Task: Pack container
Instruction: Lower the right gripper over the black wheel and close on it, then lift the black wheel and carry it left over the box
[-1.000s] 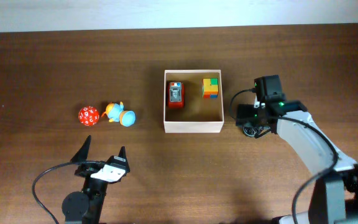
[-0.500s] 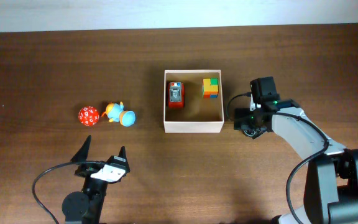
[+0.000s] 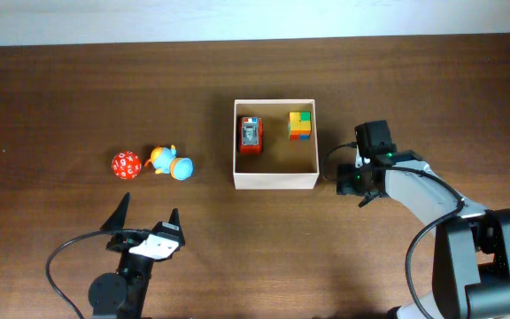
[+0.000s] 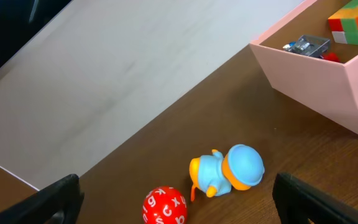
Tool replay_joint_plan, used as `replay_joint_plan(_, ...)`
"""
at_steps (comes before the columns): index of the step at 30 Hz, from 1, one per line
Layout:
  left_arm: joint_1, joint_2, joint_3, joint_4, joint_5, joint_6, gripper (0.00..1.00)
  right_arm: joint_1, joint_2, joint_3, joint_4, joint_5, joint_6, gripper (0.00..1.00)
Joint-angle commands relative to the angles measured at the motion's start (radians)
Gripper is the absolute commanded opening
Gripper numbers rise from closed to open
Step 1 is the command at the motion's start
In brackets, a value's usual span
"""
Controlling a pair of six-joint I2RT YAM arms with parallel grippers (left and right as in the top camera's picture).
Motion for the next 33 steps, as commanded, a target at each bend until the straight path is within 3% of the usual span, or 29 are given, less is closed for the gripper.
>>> replay_joint_plan(1,0.006,-0.007,-0.006,-0.002,-0.008,-0.006,0.99,-0.008,0.007,-0.006,0.018,-0.005,-0.001,0.72)
replay_joint_plan(16,0.006,-0.007,-0.006,-0.002,-0.008,-0.006,0.99,-0.008,0.029,-0.008,0.026,-0.005,0.000,0.50)
replay_joint_plan(33,0.006,-0.007,-0.006,-0.002,-0.008,-0.006,0.99,-0.008,0.031,0.017,0.033,-0.005,0.000,0.42)
